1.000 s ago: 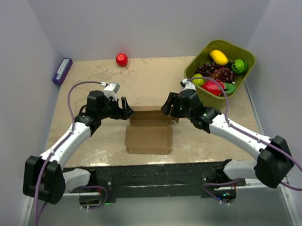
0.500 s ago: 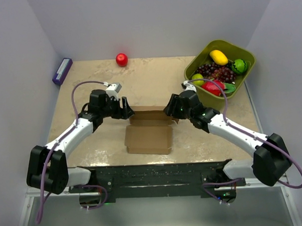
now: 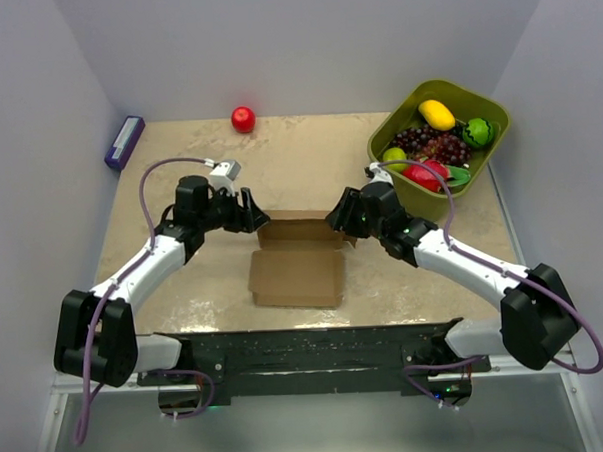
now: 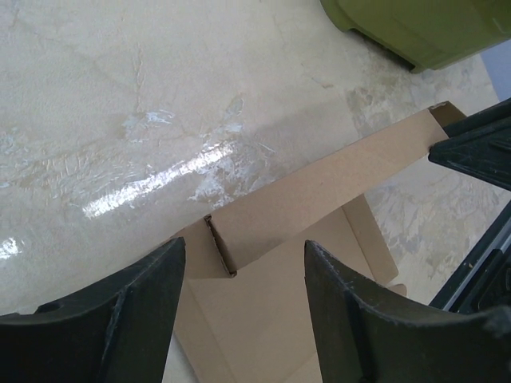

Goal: Fold the paper box

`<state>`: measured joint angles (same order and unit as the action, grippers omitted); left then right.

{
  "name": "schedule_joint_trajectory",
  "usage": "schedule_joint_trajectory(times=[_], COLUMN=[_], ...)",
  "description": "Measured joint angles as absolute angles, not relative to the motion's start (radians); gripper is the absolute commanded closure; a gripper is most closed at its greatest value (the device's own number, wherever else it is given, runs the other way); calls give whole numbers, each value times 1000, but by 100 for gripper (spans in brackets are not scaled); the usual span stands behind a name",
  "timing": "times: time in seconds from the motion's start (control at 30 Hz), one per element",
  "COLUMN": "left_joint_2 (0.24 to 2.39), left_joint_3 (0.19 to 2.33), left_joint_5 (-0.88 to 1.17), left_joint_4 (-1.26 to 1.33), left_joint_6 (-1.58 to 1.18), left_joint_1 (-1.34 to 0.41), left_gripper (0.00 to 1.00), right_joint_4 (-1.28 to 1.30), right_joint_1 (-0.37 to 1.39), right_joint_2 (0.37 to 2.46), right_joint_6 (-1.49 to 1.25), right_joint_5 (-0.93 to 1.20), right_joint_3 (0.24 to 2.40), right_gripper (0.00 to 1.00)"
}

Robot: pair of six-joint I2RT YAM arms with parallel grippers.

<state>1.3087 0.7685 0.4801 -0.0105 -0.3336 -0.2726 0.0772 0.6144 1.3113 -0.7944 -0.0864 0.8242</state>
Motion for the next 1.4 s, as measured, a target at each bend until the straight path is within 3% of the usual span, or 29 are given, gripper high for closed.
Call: schedule_joint_trajectory(times=[0.6,1.17,1.33,1.4], left_joint_2=[1370,1374,1374,1374], left_joint_3=[771,773,773,773], left_joint_5=[486,491,492,492], left_joint_4=[64,83,84,85], left_joint_6=[-390,-406,-406,-407], left_joint_1=[-251,-249,-249,-249], left_gripper=[58,62,62,62], right_joint_4=[30,-191,-255,-267], right_joint_1=[611,610,610,610], right_joint_2=[1320,1328,1328,1328], right_joint_6=[-812,-945,-950,-949], right_joint_5=[-78,-68,-67,-64], right_joint_3=[806,674,658,658], right_gripper=[51,58,55,46])
